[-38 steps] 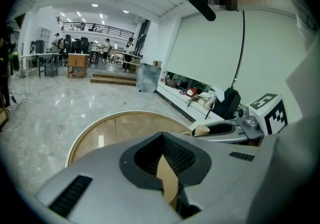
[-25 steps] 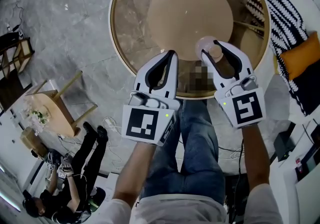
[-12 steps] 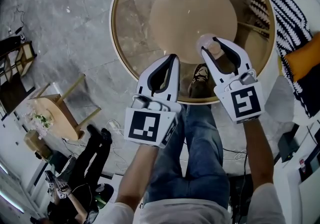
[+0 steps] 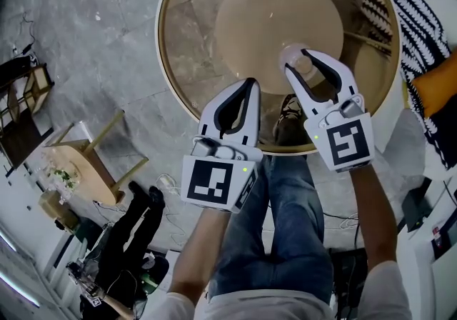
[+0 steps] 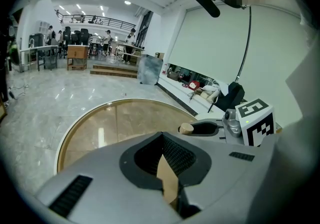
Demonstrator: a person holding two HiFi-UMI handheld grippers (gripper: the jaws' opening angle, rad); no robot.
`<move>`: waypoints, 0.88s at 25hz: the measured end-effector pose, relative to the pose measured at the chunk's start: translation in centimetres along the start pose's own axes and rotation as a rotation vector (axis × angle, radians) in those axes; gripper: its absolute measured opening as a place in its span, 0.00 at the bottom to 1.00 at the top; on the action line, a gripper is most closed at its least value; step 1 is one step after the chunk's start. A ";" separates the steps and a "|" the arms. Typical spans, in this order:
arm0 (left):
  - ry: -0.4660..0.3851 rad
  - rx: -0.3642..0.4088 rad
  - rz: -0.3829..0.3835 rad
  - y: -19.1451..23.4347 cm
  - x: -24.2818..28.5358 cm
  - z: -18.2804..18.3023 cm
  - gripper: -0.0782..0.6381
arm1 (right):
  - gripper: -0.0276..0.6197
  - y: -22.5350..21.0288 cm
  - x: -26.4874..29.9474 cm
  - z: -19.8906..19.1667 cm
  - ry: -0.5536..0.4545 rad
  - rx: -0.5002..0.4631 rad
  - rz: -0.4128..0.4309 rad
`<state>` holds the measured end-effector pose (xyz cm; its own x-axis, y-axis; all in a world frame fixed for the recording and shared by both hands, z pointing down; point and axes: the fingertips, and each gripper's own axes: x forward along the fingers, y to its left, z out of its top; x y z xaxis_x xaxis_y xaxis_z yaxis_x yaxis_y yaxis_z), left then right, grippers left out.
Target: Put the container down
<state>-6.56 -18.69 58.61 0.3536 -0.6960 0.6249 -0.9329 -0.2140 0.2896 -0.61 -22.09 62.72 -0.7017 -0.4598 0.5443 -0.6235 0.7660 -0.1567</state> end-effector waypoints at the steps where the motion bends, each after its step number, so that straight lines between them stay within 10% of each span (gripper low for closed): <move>1: 0.001 -0.001 0.000 0.1 0.0 0.0 0.13 | 0.27 0.0 0.2 0.0 0.000 -0.009 0.003; 22: 0.015 -0.012 -0.004 1.2 1.3 -1.0 0.13 | 0.27 -1.1 3.5 0.7 -0.053 -0.076 -0.015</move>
<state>-7.14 -19.10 60.48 0.3586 -0.6844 0.6348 -0.9306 -0.2088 0.3005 -2.65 -24.84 64.22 -0.7110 -0.4929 0.5015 -0.6075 0.7897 -0.0851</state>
